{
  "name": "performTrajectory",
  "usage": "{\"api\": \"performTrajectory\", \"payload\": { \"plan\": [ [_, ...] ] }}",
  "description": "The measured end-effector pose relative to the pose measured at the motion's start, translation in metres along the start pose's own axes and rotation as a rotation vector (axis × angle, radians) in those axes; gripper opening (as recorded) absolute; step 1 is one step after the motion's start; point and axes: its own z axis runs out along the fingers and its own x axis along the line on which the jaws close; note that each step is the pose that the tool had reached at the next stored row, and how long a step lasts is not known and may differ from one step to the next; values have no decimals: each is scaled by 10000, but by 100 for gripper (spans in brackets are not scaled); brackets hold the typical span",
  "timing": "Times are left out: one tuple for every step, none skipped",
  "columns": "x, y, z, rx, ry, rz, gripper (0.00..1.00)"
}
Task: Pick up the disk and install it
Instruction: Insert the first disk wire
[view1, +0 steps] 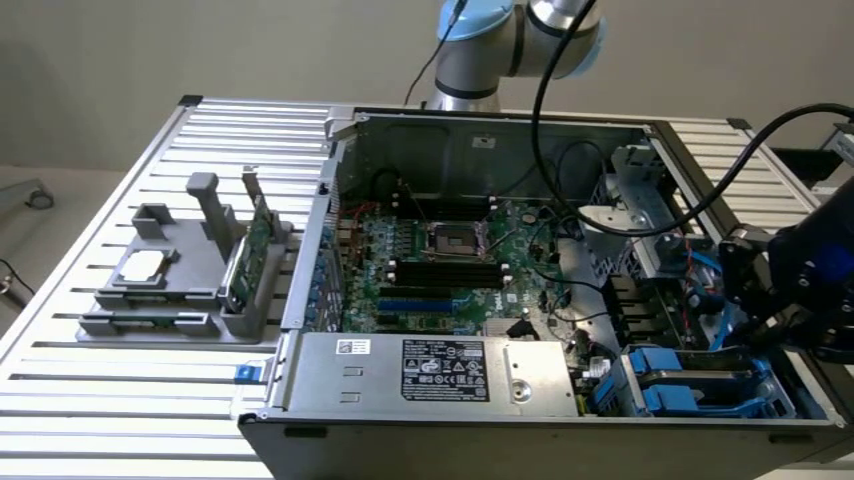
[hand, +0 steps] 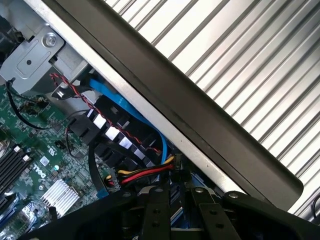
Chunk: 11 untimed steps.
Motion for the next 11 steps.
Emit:
{"api": "performTrajectory", "payload": {
  "plan": [
    [0, 0, 0, 14, 14, 2, 21],
    [1, 1, -1, 31, 27, 5, 21],
    [1, 1, -1, 47, 40, 7, 21],
    [1, 1, -1, 60, 52, 9, 21],
    [1, 2, -1, 76, 66, 12, 21],
    [1, 2, -2, 95, 81, 14, 21],
    [0, 2, -1, 119, 104, 18, 21],
    [0, 2, -1, 141, 125, 22, 21],
    [1, 2, -3, 159, 141, 26, 19],
    [1, 2, -5, 176, 157, 29, 16],
    [1, 3, -6, 193, 172, 32, 16]
  ]
}}
